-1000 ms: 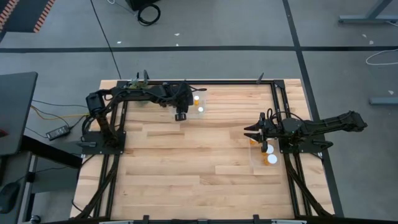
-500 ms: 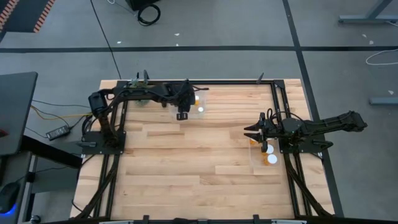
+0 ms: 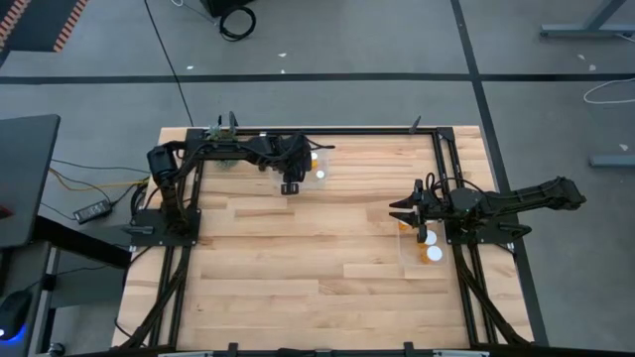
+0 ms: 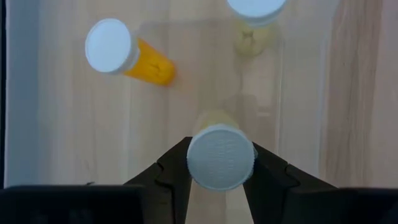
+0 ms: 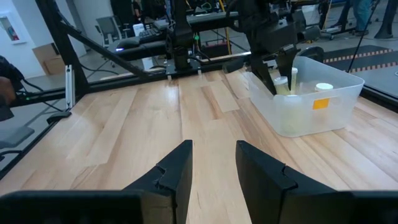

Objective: Pick and place medicine bottles into bin by pill shape (circle, oval)
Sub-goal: Put the small yellow pill bottle into the top transparent bin, then return to Home Position

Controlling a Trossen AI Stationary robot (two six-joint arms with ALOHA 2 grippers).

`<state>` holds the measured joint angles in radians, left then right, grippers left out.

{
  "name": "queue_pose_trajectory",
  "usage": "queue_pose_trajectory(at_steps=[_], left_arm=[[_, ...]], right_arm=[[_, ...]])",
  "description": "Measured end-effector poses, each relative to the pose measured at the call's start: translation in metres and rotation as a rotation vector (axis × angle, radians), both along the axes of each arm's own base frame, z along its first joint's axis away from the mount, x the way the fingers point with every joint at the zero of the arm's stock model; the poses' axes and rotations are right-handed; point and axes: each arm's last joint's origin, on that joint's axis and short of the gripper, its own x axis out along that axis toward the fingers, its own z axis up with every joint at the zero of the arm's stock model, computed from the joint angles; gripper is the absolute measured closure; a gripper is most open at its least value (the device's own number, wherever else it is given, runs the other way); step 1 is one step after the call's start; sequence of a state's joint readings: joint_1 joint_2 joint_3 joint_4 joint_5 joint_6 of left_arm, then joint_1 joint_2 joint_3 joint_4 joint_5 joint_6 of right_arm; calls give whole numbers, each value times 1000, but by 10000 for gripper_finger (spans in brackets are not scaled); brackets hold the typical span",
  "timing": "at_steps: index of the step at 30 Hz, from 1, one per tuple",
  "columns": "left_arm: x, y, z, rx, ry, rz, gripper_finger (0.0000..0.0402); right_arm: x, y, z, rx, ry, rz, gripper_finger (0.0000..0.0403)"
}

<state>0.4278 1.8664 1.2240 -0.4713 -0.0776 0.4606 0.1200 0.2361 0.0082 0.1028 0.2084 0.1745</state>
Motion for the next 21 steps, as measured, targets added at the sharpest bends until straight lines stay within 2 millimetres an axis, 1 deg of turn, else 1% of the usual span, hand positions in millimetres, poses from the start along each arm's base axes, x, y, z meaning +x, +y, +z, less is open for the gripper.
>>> queue_pose_trajectory(at_steps=[4, 14, 18, 21], left_arm=[[0, 0, 0, 0, -1, 0, 260], [0, 0, 0, 3, 3, 3, 200], [-1, 0, 0, 11, 13, 10, 188], [-2, 0, 3, 5, 43, 13, 186]], right_arm=[[0, 0, 0, 0, 0, 0, 274], [0, 0, 0, 0, 0, 0, 274], [0, 0, 0, 0, 0, 0, 274], [0, 0, 0, 0, 0, 0, 274]])
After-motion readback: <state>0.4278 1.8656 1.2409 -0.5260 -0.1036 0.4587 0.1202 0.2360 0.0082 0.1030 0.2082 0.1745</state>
